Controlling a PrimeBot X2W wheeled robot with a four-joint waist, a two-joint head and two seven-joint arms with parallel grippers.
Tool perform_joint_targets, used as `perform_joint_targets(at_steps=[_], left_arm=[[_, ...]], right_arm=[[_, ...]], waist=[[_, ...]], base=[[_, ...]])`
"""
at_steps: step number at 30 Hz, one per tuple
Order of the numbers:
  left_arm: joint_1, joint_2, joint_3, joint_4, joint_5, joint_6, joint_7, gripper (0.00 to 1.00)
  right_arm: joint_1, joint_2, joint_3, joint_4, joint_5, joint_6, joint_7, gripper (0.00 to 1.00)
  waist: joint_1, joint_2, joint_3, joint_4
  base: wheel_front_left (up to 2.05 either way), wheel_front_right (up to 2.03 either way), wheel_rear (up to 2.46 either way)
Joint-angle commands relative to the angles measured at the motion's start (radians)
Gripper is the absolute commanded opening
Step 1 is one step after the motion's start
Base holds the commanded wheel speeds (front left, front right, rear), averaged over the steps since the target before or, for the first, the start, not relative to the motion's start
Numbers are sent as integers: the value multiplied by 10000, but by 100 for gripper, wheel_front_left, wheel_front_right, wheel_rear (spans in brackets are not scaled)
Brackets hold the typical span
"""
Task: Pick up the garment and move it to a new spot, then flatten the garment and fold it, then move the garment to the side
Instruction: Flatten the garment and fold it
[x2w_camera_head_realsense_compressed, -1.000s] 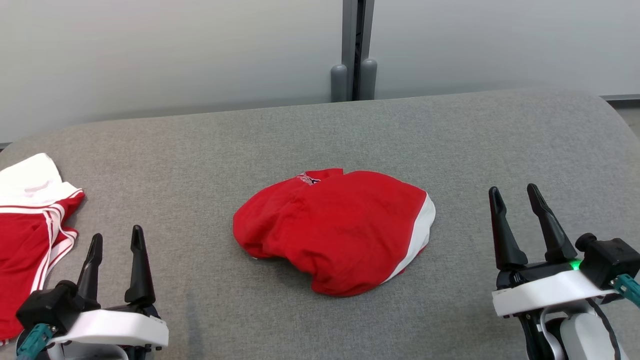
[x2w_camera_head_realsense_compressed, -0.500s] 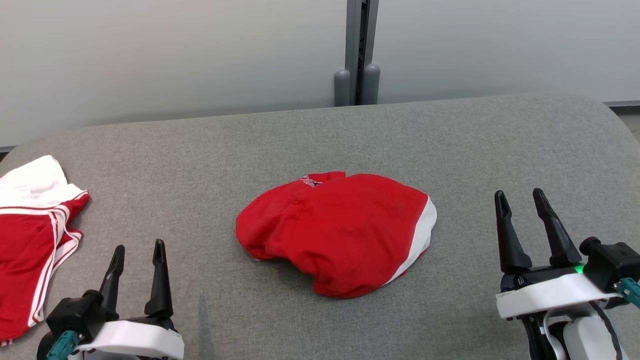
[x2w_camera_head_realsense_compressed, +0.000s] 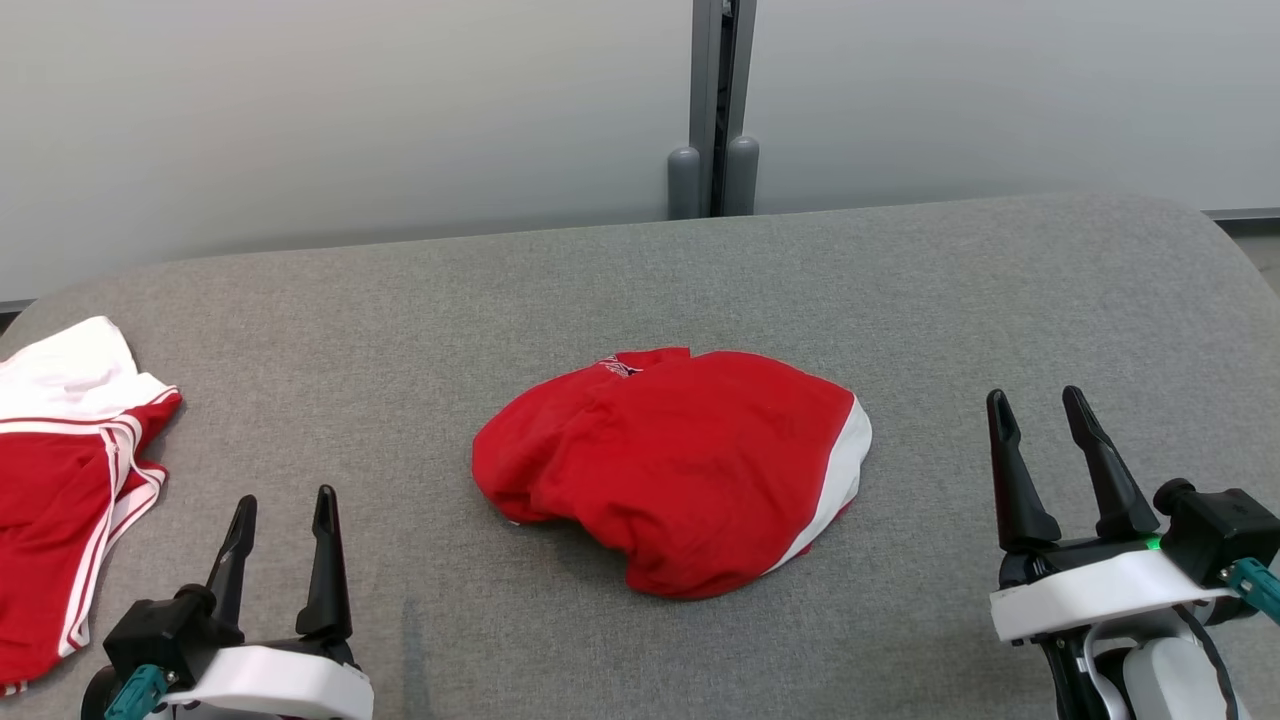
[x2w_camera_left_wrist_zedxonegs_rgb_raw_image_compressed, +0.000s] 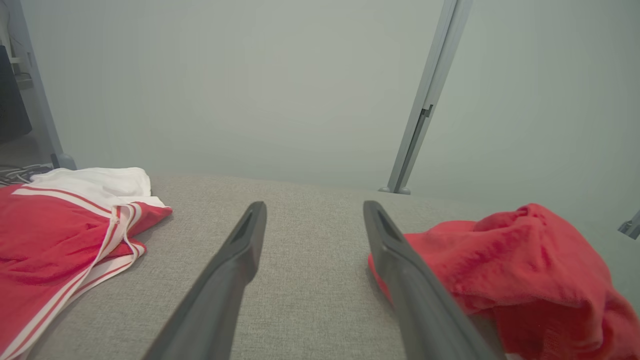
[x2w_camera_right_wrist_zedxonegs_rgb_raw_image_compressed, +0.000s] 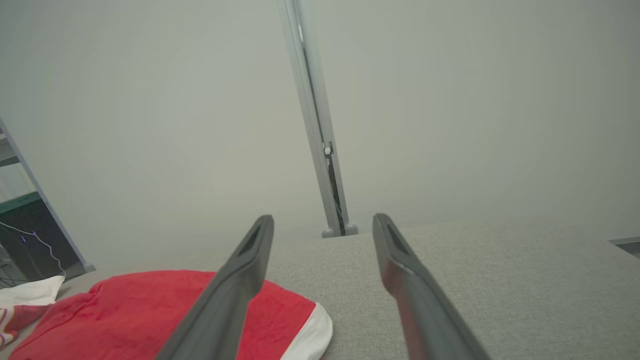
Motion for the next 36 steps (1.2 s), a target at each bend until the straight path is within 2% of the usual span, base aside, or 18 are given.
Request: perform_joint_targets(at_steps=[1, 14, 36], left_arm=[[-23, 10, 46, 13, 93, -64, -24, 100], [-116, -130, 143, 250, 248, -258, -24, 100], [-217, -182, 170, 540, 167, -320, -24, 100]], right_arm=[[-20, -28, -54, 27, -16, 23, -84, 100], [-37, 3, -84, 150, -17, 23, -82, 100], [-55, 3, -13, 212, 3, 23, -83, 100]], waist=[[0, 0, -3, -1], [0, 0, -40, 2], [0, 0, -69, -36]], base=[[0, 0, 0], [0, 0, 0], [0, 0, 0]])
